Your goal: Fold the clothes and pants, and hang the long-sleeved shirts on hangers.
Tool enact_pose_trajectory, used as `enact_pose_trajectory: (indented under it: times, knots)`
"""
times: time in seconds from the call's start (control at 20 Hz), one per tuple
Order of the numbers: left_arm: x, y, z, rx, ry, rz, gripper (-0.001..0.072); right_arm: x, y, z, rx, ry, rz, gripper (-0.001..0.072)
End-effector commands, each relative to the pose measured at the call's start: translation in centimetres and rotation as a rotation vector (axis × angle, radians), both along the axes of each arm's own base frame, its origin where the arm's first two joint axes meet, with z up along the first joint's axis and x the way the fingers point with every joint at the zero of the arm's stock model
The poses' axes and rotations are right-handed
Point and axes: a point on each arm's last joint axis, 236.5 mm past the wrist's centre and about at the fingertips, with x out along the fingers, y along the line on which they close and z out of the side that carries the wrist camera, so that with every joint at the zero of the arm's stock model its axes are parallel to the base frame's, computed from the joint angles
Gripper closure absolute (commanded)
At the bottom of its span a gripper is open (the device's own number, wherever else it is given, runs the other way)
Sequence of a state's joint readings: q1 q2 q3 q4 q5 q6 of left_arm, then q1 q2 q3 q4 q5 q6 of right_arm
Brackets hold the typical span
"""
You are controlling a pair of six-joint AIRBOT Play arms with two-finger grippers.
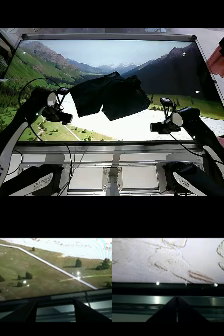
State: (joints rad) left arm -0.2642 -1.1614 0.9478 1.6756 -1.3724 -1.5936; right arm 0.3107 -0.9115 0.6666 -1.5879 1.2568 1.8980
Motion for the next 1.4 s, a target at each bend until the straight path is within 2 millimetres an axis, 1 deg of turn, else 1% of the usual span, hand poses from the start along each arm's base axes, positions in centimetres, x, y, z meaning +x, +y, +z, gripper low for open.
enact_pose_trajectory:
  times: [0.0,0.35,0.65,0.95,1.2,1.25,1.3,1.35]
  knots:
    - [0.0,0.0,0.0,0.0,-0.001,0.0,0.0245,0.1,0.2,0.0,0.008,-0.003,-0.003,0.0683]
    - [0.0,0.0,0.0,0.0,0.0,0.0,0.0245,1.7,1.4,0.2,0.063,-0.071,-0.011,0.0683]
    - [0.0,0.0,0.0,0.0,-0.001,0.0,0.0245,4.0,2.8,0.8,0.124,-0.169,-0.021,0.0684]
    - [-0.1,-0.2,0.0,-0.006,0.003,-0.004,0.0245,4.1,2.9,0.9,0.129,-0.173,-0.023,0.0683]
    - [-0.1,-0.2,-0.4,-0.004,0.024,-0.122,0.0246,4.4,3.0,0.9,0.134,-0.188,-0.023,0.0683]
    - [0.2,-0.3,-0.7,-0.002,0.03,-0.156,0.0246,4.7,3.1,1.0,0.138,-0.2,-0.024,0.0683]
    - [1.1,-0.3,-1.3,0.004,0.011,-0.19,0.0246,4.9,3.2,1.1,0.143,-0.211,-0.024,0.0684]
    - [2.7,-0.5,-1.9,0.005,-0.039,-0.21,0.0246,5.2,3.4,1.2,0.151,-0.224,-0.026,0.0683]
